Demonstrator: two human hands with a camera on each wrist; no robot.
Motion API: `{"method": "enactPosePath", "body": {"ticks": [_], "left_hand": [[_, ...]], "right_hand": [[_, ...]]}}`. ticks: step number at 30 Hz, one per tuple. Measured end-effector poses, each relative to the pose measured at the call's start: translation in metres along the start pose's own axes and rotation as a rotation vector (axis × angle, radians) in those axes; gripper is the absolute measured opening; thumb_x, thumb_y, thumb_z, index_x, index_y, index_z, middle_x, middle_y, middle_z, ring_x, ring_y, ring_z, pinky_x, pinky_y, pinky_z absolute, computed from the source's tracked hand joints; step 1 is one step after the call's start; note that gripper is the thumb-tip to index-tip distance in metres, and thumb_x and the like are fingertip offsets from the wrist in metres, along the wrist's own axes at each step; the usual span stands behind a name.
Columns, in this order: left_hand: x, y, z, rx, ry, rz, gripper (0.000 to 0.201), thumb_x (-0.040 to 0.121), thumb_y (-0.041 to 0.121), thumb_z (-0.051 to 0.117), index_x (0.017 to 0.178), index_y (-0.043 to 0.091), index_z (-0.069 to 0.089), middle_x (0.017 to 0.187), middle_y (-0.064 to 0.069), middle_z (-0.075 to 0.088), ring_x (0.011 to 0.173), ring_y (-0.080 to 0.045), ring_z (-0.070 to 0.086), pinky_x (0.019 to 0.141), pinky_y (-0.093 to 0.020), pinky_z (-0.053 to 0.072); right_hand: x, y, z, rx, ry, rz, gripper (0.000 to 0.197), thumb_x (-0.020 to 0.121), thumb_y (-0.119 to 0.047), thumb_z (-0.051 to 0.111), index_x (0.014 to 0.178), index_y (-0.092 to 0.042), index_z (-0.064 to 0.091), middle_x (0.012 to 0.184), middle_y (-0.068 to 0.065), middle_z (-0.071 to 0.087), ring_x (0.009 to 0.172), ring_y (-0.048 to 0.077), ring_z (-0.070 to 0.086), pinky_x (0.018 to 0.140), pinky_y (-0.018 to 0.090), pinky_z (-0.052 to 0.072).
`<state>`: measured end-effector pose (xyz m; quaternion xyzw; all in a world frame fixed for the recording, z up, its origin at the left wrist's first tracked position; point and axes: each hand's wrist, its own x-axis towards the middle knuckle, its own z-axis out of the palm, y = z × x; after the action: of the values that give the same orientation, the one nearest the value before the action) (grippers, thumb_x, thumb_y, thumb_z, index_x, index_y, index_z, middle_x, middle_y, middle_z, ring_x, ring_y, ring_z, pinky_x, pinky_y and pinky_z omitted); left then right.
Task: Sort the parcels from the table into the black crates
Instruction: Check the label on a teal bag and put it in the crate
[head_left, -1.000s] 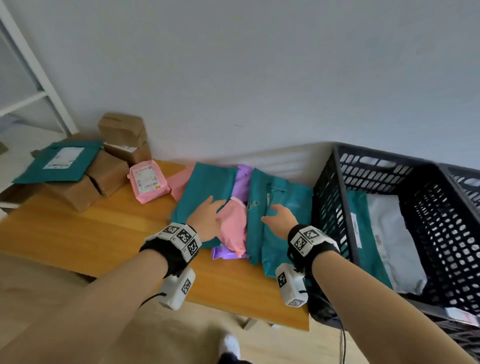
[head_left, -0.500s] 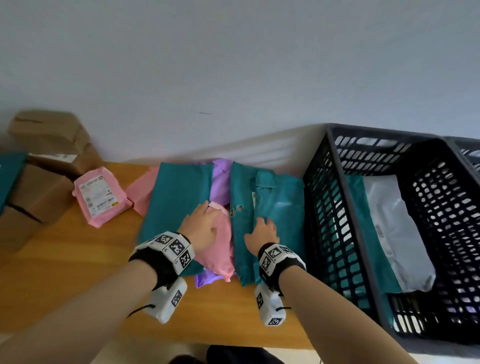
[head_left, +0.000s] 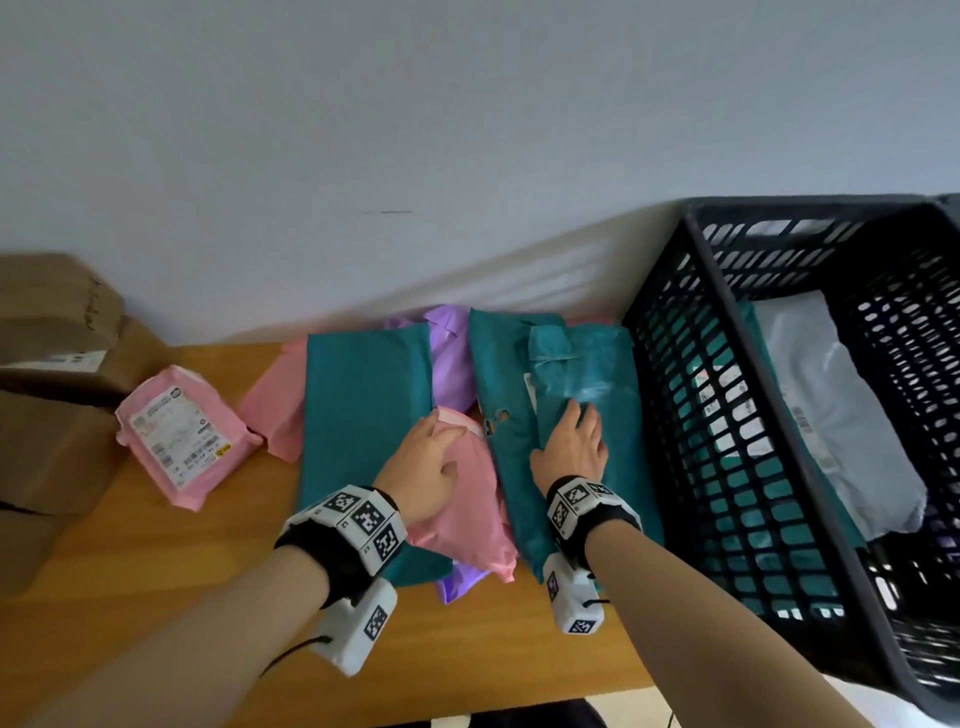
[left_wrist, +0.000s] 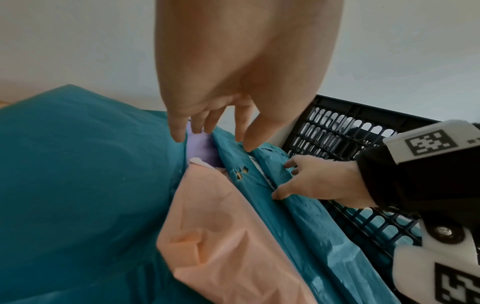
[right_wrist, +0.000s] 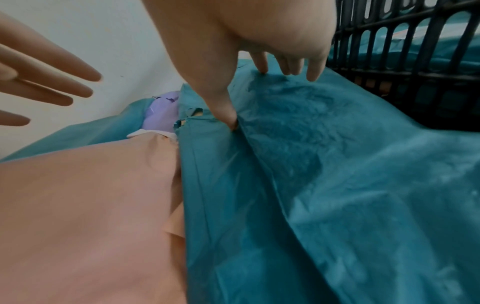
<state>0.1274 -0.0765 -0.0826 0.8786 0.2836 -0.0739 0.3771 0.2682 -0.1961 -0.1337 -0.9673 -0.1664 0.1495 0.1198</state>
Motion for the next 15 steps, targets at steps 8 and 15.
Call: {"method": "enactPosePath", "body": {"ticks": [8,15], "left_hand": [[0.005,-0.007,-0.018,-0.06,-0.015,0.133,0.054,0.084,-0.01,0.043,0.131,0.014,0.053,0.14,0.008,0.04,0.13,-0.013,0.037,0.105,-0.01,0.02],[0.008,-0.014,-0.027,-0.057,-0.045,0.122,0.052,0.086,-0.006,0.045,0.135,0.01,0.047,0.142,-0.004,0.041,0.133,-0.02,0.038,0.103,-0.013,0.021]], "right_hand": [[0.0,-0.01,-0.001,0.128,0.148,0.14,0.045,0.088,-0.01,0.054,0.131,-0.008,0.042,0.138,0.008,0.043,0.131,0.024,0.039,0.11,0.037,0.026],[-0.01,-0.008,-0.025,0.149,0.124,0.245,0.037,0.095,-0.018,0.048,0.129,-0.007,0.046,0.134,0.009,0.047,0.126,0.024,0.044,0.108,0.036,0.028]]}}
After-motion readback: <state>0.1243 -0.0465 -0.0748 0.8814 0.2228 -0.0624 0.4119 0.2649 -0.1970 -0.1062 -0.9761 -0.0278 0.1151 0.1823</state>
